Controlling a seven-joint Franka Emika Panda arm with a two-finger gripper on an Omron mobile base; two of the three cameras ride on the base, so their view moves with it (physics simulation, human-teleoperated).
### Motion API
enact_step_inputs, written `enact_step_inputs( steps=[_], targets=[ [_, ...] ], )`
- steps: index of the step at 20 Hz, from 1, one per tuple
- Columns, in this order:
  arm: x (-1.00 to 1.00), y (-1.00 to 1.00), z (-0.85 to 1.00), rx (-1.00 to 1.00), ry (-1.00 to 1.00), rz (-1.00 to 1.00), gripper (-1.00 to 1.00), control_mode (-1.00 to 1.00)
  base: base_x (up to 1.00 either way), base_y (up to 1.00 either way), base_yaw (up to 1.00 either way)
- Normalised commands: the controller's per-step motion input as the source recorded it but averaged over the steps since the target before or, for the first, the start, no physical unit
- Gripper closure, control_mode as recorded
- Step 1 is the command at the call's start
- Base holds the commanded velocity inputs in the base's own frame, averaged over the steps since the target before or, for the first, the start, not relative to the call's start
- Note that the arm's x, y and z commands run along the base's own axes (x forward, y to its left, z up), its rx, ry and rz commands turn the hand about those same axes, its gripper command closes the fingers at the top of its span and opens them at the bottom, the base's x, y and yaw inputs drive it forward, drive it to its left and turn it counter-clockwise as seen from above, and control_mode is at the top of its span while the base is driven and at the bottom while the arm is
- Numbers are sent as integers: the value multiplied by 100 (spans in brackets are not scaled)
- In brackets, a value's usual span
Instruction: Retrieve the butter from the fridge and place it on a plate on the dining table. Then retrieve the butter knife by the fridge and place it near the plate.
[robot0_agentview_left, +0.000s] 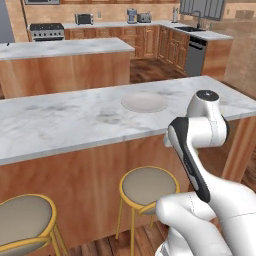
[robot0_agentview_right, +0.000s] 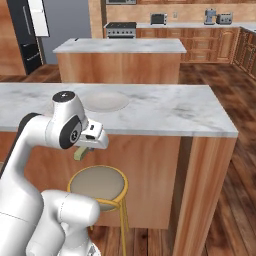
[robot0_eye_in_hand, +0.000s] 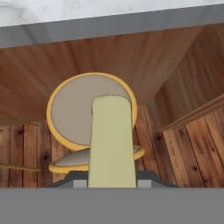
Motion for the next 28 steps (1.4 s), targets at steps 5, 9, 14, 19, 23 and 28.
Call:
enact_step_inputs(
  steps=[5, 9, 14, 19, 23, 28],
  targets=[
    [0, 0, 0, 0, 0, 0, 100, 100, 0, 0, 0],
    [0, 0, 0, 0, 0, 0, 100, 100, 0, 0, 0],
    [0, 0, 0, 0, 0, 0, 100, 100, 0, 0, 0],
    [0, 0, 0, 0, 0, 0, 100, -100, 0, 0, 0],
    [-8, 0, 28, 0, -11, 0, 100, -100, 0, 0, 0],
    [-5, 0, 62, -5, -2, 0, 100, -100, 0, 0, 0]
  ],
)
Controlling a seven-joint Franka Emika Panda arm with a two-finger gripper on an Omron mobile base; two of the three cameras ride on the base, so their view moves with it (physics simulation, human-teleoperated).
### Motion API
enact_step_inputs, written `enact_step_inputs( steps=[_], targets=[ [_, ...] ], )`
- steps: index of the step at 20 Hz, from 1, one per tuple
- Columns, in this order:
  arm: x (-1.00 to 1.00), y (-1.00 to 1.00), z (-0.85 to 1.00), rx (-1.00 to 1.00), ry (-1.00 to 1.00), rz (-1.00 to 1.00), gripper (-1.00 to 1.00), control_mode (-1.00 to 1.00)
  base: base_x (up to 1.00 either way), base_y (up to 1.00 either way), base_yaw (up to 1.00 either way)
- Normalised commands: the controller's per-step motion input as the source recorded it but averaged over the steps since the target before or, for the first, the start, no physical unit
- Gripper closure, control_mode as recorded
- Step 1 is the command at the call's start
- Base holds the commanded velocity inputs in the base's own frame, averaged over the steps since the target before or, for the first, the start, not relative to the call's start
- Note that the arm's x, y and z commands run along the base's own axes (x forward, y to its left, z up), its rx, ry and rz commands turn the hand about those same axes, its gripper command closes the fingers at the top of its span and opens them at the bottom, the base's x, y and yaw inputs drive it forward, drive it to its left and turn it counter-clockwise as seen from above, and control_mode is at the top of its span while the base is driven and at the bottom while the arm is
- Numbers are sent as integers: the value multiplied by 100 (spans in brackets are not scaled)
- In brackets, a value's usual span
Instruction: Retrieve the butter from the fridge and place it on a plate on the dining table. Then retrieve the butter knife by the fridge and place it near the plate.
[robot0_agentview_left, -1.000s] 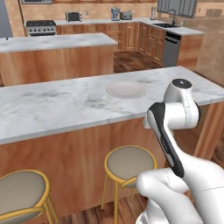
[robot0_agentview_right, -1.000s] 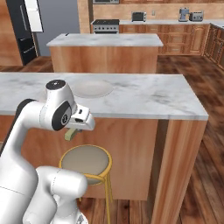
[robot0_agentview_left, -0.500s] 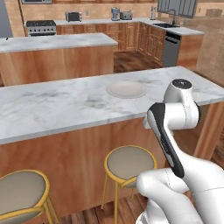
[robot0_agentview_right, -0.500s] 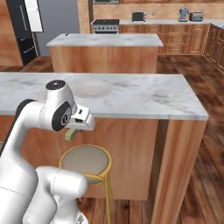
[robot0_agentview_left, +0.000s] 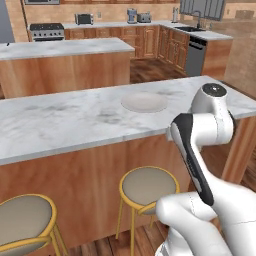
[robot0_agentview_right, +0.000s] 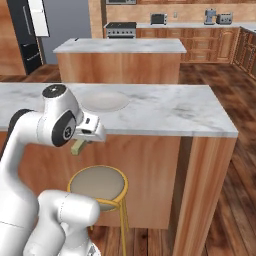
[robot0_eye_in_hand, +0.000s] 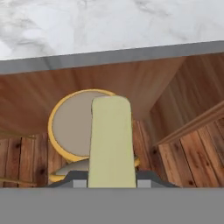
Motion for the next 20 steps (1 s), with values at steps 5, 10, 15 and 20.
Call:
enact_step_inputs(
  steps=[5, 10, 15, 20],
  targets=[
    [1, 6, 75, -16, 0, 0, 100, -100, 0, 0, 0],
    [35, 4, 68, -2, 9, 0, 100, -100, 0, 0, 0],
    [98, 24, 24, 8, 20, -2, 100, -100, 0, 0, 0],
    [100, 14, 6, 11, 11, 0, 100, -100, 0, 0, 0]
  ],
)
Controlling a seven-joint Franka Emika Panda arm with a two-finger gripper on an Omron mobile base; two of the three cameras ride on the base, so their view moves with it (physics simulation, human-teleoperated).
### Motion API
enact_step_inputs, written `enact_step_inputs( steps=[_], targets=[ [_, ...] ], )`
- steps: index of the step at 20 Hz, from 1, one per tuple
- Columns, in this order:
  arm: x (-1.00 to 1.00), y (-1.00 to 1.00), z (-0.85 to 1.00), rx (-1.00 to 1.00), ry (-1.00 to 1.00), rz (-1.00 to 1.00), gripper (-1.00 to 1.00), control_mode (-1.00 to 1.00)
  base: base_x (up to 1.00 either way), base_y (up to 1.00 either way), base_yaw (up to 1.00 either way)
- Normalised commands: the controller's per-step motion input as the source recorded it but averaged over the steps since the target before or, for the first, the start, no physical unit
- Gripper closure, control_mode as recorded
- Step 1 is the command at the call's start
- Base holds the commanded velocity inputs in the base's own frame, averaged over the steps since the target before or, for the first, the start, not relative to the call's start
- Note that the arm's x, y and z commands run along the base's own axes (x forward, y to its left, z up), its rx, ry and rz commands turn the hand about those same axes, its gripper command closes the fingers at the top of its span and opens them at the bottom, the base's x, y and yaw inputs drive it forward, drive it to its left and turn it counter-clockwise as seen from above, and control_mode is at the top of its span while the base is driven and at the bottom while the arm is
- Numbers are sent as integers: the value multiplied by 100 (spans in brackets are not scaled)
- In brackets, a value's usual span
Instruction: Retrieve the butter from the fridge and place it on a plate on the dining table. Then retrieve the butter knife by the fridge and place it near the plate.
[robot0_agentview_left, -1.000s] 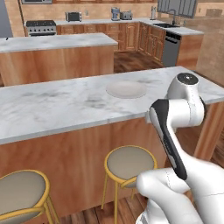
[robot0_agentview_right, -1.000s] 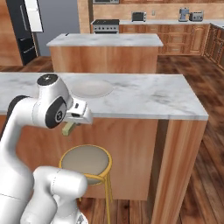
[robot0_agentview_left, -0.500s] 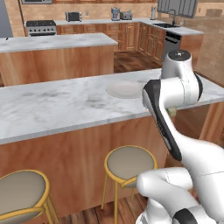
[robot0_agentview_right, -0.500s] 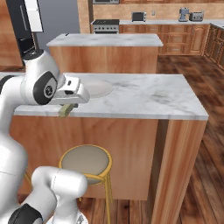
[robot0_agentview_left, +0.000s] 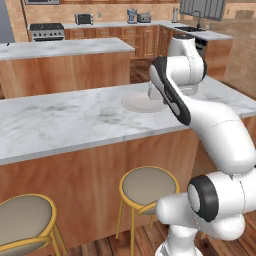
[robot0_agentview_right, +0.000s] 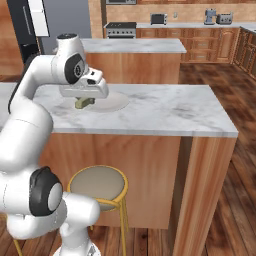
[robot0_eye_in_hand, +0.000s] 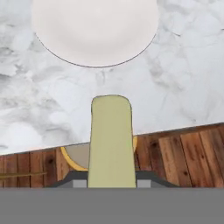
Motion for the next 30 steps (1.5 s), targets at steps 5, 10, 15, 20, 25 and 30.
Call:
enact_step_inputs(
  steps=[5, 10, 15, 20, 25, 30],
  targets=[
    [95, 15, -10, 1, 0, 2, 100, -100, 0, 0, 0],
    [100, 0, -15, 0, 0, 2, 100, -100, 0, 0, 0],
    [85, 0, -24, 0, 0, 1, 100, -100, 0, 0, 0],
    [57, 0, -32, 0, 0, 0, 100, -100, 0, 0, 0],
    [30, 0, -28, 0, 0, 0, 100, -100, 0, 0, 0],
    [0, 0, -30, 0, 0, 0, 100, -100, 0, 0, 0]
  ],
)
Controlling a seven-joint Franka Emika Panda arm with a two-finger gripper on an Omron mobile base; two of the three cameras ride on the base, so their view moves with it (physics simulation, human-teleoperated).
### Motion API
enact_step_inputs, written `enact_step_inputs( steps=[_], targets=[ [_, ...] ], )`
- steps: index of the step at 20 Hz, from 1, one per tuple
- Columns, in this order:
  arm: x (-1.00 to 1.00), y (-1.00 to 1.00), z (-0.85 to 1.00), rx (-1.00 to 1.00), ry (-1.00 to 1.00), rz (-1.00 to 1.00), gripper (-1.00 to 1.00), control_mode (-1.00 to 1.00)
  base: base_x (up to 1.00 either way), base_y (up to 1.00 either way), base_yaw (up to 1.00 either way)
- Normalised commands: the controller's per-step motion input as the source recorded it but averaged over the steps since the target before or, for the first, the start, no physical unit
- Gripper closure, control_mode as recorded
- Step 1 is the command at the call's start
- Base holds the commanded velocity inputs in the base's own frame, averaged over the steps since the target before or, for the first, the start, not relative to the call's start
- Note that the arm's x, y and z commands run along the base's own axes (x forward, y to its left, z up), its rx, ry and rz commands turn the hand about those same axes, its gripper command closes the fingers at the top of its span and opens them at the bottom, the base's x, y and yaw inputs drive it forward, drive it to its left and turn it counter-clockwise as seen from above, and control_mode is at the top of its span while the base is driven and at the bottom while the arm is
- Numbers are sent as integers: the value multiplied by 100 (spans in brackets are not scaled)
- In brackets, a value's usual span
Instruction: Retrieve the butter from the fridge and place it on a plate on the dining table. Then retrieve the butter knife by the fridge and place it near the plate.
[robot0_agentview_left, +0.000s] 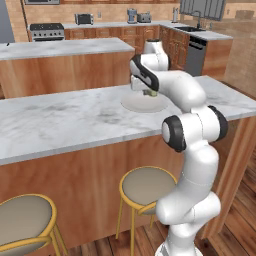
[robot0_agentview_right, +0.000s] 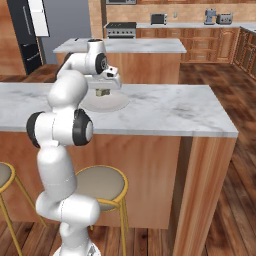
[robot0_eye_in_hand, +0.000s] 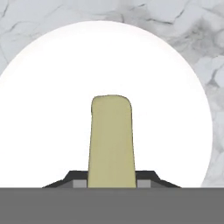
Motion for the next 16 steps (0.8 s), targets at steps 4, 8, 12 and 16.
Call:
enact_step_inputs(
  steps=[4, 8, 12, 16],
  targets=[
    [-13, 0, -44, 0, -9, 0, 100, -100, 0, 0, 0],
    [-10, -5, -27, 1, -25, 0, 100, -100, 0, 0, 0],
    [0, 0, -14, 0, -23, 0, 100, -100, 0, 0, 0],
    [1, 0, 0, 0, -20, 0, 100, -100, 0, 0, 0]
  ],
)
